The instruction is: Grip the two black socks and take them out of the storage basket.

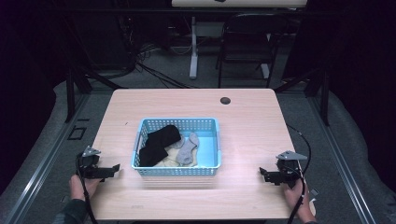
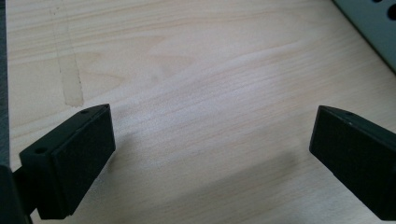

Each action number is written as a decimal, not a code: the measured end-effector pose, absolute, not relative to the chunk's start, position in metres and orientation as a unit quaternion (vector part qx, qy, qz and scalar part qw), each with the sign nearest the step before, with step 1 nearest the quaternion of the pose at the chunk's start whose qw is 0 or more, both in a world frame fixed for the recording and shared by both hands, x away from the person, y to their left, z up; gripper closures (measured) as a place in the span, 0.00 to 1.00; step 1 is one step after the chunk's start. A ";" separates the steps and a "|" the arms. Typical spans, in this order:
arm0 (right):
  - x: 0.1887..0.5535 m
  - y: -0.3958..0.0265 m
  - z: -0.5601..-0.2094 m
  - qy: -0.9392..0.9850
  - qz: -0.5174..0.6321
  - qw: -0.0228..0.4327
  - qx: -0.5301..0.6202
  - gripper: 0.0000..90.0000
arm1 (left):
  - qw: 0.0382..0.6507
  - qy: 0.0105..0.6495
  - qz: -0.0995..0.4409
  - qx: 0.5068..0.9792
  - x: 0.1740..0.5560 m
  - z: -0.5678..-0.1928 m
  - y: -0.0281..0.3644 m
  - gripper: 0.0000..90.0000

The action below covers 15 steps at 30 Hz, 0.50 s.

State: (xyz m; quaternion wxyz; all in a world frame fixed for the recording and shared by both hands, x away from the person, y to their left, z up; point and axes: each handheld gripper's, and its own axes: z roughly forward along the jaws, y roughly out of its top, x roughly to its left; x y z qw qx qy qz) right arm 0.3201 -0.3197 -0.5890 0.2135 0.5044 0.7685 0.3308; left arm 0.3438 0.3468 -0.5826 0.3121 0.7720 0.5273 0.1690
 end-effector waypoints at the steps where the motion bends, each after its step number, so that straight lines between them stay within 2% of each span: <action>1: 0.320 -0.320 -0.589 0.769 0.331 0.213 0.504 0.07 | 0.309 0.525 0.166 0.775 0.343 -0.580 0.346 0.00; 15: 0.320 -0.320 -0.589 0.768 0.331 0.214 0.504 0.07 | 0.329 0.515 0.147 0.777 0.341 -0.553 0.345 0.00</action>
